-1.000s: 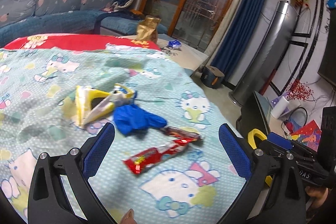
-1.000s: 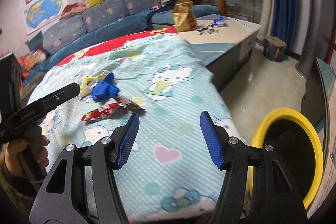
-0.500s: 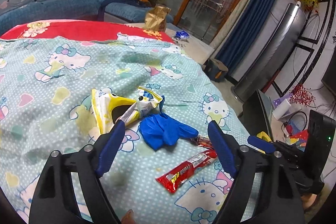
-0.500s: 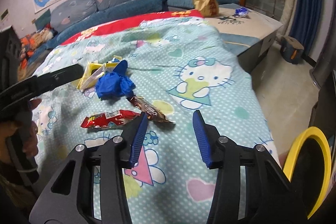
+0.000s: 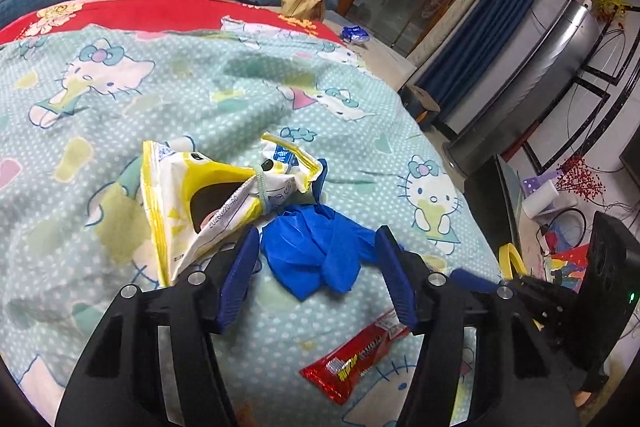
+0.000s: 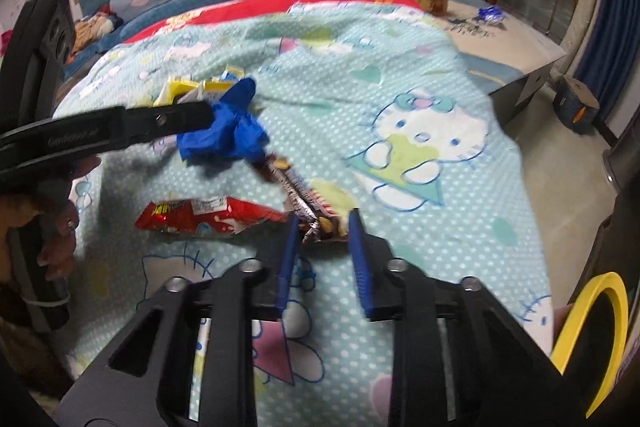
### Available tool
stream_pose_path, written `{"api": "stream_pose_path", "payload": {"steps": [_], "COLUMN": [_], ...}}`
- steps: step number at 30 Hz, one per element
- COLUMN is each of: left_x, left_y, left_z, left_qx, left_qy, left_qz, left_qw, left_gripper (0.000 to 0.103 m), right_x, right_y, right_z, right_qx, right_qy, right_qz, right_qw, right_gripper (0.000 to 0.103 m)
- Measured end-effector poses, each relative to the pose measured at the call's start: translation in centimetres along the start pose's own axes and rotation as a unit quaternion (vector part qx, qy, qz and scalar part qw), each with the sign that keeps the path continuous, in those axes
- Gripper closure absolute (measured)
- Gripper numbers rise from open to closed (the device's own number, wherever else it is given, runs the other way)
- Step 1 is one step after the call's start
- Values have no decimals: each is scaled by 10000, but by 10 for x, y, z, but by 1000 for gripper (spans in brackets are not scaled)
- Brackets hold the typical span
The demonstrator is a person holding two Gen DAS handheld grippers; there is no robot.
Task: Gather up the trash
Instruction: 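Move both open grippers back toward the blue glove and red wrapper, then grasp the blue glove with the left gripper while the right grasps the chocolate bar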
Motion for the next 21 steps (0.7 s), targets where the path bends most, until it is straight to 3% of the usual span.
{"api": "stream_pose_path", "payload": {"steps": [7, 13, 21], "left_x": [0, -7, -30], "left_y": [-13, -12, 12], "left_z": [-6, -8, 6], "left_qx": [205, 190, -132], "left_qy": [-47, -173, -426], "left_qz": [-17, -105, -296], "left_qw": [9998, 9996, 9986], "left_gripper": [70, 83, 87], "right_x": [-1, -13, -23], "right_y": [9, 22, 48], "right_z": [-10, -13, -13], "right_qx": [-107, -289, -537], "right_qy": [-251, -688, -966], "right_qz": [73, 59, 121], "right_qw": [9996, 9972, 9938], "right_gripper": [91, 92, 96]}}
Point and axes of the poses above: each gripper's, at about its wrist camera, not at the fingertips, and y roughly against the way its jaws point, x to its left, z to its top, the point moved 9 cm from there along -y, roughly the way its jaws point, and after that the axes turned 15 degrees about -y, right-handed, at the moved point
